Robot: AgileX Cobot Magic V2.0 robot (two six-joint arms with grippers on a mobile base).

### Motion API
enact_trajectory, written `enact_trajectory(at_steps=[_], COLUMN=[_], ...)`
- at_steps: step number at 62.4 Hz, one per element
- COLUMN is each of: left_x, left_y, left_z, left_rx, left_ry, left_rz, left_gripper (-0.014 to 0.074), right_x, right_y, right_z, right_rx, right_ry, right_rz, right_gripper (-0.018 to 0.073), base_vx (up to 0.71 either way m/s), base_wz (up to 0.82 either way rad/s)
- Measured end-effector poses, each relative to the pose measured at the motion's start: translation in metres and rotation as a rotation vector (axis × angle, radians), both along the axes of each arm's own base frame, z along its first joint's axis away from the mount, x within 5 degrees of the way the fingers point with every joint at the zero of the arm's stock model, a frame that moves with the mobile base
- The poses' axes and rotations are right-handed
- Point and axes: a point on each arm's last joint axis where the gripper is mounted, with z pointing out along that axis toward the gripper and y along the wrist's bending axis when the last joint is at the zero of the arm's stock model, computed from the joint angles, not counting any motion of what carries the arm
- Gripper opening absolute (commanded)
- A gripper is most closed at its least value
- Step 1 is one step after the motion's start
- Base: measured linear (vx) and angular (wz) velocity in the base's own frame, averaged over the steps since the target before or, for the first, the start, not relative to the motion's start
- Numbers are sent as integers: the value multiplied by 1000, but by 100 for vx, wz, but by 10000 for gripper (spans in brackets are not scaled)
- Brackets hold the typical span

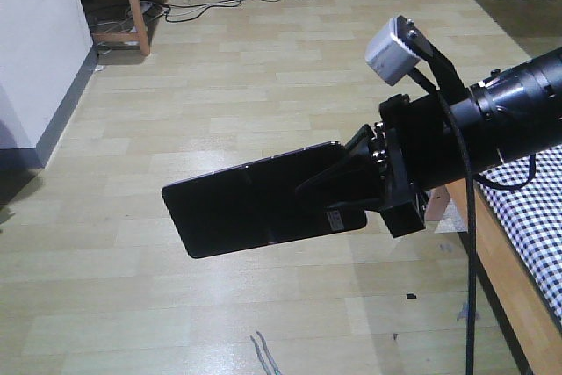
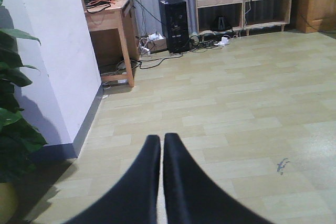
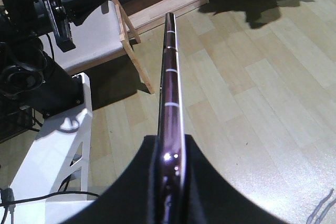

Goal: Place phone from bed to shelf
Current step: 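Hold the phone raised in the right gripper while driving away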

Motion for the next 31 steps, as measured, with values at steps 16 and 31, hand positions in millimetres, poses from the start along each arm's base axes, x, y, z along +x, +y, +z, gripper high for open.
enact_trajectory(at_steps=[16, 31], left_x=[0, 0], left_y=[0, 0], left_z=[0, 0], left_rx=[0, 0], left_ry=[0, 0], left_rz=[0, 0], left_gripper=[1, 1], right_x=[0, 0], right_y=[0, 0], right_z=[0, 0], right_rx=[0, 0], right_ry=[0, 0], right_rz=[0, 0], right_gripper=[-2, -2], base_vx=[4, 6], base_wz=[-1, -3])
